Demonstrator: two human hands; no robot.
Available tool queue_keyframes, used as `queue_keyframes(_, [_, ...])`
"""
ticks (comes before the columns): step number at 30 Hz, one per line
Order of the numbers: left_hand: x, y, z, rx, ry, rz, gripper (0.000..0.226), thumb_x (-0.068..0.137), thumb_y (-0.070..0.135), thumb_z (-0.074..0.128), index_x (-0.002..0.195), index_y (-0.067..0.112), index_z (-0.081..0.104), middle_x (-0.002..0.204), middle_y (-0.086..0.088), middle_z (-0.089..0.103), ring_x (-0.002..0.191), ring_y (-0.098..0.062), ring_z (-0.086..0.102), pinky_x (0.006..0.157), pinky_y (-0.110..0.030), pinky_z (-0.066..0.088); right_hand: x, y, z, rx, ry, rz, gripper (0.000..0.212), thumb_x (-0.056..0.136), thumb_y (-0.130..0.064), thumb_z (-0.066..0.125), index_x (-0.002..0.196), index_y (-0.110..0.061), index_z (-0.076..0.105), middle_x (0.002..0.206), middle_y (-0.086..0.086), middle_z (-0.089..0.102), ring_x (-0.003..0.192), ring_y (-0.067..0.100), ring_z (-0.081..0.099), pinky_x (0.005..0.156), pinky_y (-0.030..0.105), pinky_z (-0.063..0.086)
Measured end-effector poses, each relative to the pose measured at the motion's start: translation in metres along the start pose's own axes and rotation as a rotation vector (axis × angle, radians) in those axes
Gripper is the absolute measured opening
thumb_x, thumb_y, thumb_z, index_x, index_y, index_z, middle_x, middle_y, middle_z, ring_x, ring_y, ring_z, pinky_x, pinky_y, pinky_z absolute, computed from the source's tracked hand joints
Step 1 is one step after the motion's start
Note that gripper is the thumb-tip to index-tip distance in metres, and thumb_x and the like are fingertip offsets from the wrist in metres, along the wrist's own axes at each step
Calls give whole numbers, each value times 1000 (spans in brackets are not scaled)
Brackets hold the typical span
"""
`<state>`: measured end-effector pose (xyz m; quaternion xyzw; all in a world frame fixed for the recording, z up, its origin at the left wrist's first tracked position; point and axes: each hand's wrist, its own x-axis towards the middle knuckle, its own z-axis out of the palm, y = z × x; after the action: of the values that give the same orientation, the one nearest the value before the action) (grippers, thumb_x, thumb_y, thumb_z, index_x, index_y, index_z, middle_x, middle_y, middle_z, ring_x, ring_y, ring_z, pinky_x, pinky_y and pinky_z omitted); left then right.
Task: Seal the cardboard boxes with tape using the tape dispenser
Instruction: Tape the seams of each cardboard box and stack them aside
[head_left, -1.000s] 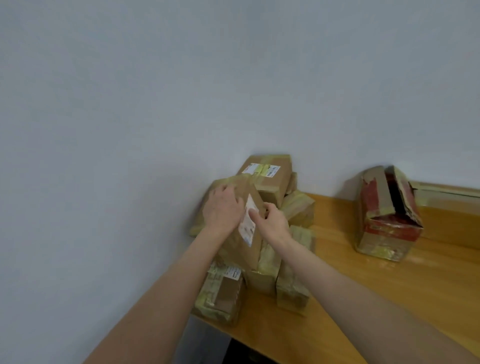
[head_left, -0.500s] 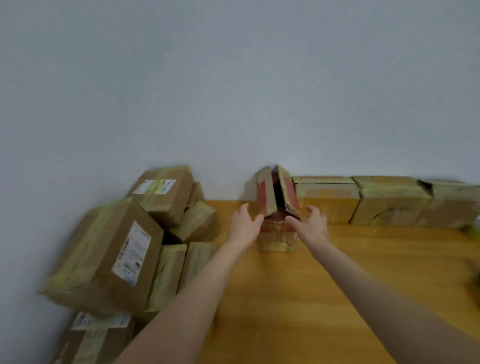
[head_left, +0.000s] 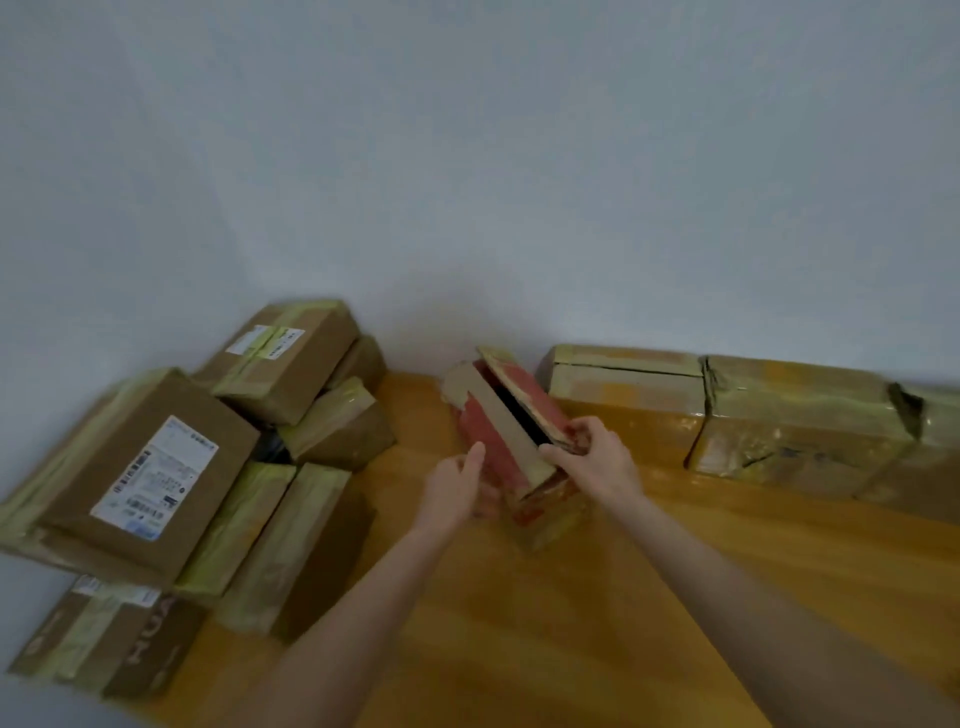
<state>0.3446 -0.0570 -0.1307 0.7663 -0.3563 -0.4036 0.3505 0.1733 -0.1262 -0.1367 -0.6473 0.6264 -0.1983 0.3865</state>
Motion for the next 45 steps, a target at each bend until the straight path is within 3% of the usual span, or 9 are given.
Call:
queue_keyframes(6, [4,1,-31,210,410,120,48,96,39,53,133,11,45,134,-10,48,116,-24,51,95,-37,45,-11,32,-48,14,-272,-187,30,93,-33,62,122,-35,56,118,-8,60,102,12,57,82,28,50])
queue_keyframes(13, [-23,-2,34,417,123,243,66,93,65,32,149,30,27,144,-2,48,129,-27,47,100,-46,46,-57,82,-114,218,-122,80,33,95,-15,56,126,-23,62,123,-4,58,117,13,50,94,29,41])
queue_keyframes(19, [-64,29,109,507,-69,255,74,94,66,23,154,23,14,150,-6,40,131,-30,45,94,-40,45,-109,135,-160,479,93,341,63,91,-45,60,147,-25,38,139,3,48,117,24,53,88,39,50])
queue_keyframes(22, [-82,32,140,472,-114,277,78,92,69,24,153,21,16,153,-8,35,137,-30,38,108,-46,38,-126,161,-181,373,173,351,84,84,-42,72,152,-20,28,147,5,42,123,27,53,99,45,49])
queue_keyframes(28, [-120,19,179,525,-48,364,72,90,70,23,152,36,14,115,-4,64,102,-23,61,85,-38,53,-143,197,-209,393,210,276,56,89,-31,66,140,-18,47,132,5,53,108,21,57,82,32,51])
queue_keyframes(34, [-147,6,214,455,49,372,50,97,57,34,143,38,39,125,-10,53,108,-27,53,86,-38,49,-150,234,-221,57,178,72,51,94,-37,60,135,-12,44,129,5,50,104,16,50,82,27,43])
queue_keyframes(37, [-167,18,226,606,119,329,47,101,49,30,144,34,39,143,-17,35,123,-32,40,97,-40,42,-154,239,-224,-41,127,58,54,96,-41,54,141,-17,38,136,7,41,106,21,52,83,29,45])
queue_keyframes(41, [-197,34,260,966,27,498,57,99,56,16,152,34,17,162,-1,-1,149,-24,-4,119,-43,0,-156,243,-224,-175,99,94,53,99,-47,42,145,-27,29,144,8,30,115,35,50,91,47,50])
queue_keyframes(45, [-203,34,277,1084,-11,581,94,69,80,-21,151,42,7,161,5,-1,149,-19,-5,118,-44,-5,-149,247,-240,-134,38,34,53,98,-47,47,143,-25,33,140,6,38,116,29,51,92,41,48])
